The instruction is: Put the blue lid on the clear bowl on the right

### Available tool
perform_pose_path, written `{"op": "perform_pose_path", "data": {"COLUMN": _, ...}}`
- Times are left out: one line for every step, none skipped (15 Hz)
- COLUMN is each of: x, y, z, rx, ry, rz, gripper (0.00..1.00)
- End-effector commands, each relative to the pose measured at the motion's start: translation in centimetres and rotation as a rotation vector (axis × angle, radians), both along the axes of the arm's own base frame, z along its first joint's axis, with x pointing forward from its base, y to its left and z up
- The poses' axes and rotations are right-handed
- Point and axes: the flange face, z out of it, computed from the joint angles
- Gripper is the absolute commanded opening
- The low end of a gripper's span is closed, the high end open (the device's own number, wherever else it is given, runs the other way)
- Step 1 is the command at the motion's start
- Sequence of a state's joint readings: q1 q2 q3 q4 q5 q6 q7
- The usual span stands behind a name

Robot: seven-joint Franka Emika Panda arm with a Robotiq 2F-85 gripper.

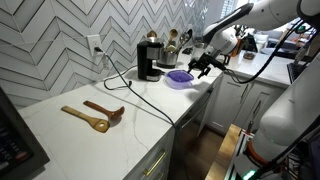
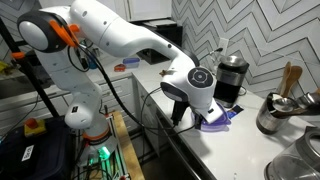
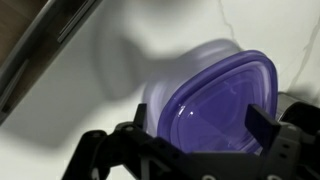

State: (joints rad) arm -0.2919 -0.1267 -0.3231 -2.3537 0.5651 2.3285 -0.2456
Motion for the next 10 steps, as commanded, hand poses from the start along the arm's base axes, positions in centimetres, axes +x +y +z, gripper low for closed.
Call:
{"op": "perform_pose_path", "data": {"x": 0.2, "y": -0.5, "z": -0.6, "rx": -0.015, "ry": 0.003, "rz": 0.015, "gripper": 1.0}}
{"op": "perform_pose_path", "data": {"x": 0.3, "y": -0.5, "z": -0.7, "rx": -0.018, "ry": 0.005, "rz": 0.018, "gripper": 1.0}}
{"op": "perform_pose_path", "data": {"x": 0.3, "y": -0.5, "z": -0.9, "rx": -0.019, "ry": 0.006, "rz": 0.02, "gripper": 1.0}}
{"op": "perform_pose_path", "data": {"x": 0.5, "y": -0.6, "z": -1.0, "rx": -0.025, "ry": 0.003, "rz": 0.023, "gripper": 1.0}}
{"op": "perform_pose_path", "data": {"x": 0.6, "y": -0.6, "z": -1.1, "rx": -0.03, "ry": -0.007, "rz": 0.026, "gripper": 1.0}}
{"op": "perform_pose_path", "data": {"x": 0.8, "y": -0.6, "z": -1.1, "rx": -0.037, "ry": -0.014, "rz": 0.031, "gripper": 1.0}}
{"op": "perform_pose_path", "data": {"x": 0.9, "y": -0.5, "z": -1.2, "rx": -0.043, "ry": -0.026, "rz": 0.036, "gripper": 1.0}}
{"op": "perform_pose_path", "data": {"x": 1.1, "y": -0.5, "z": -1.2, "rx": -0.048, "ry": -0.036, "rz": 0.04, "gripper": 1.0}}
{"op": "perform_pose_path", "data": {"x": 1.3, "y": -0.4, "z": -1.3, "rx": -0.05, "ry": -0.048, "rz": 0.043, "gripper": 1.0}}
{"op": "perform_pose_path", "data": {"x": 1.5, "y": -0.3, "z": -1.3, "rx": -0.049, "ry": -0.06, "rz": 0.045, "gripper": 1.0}}
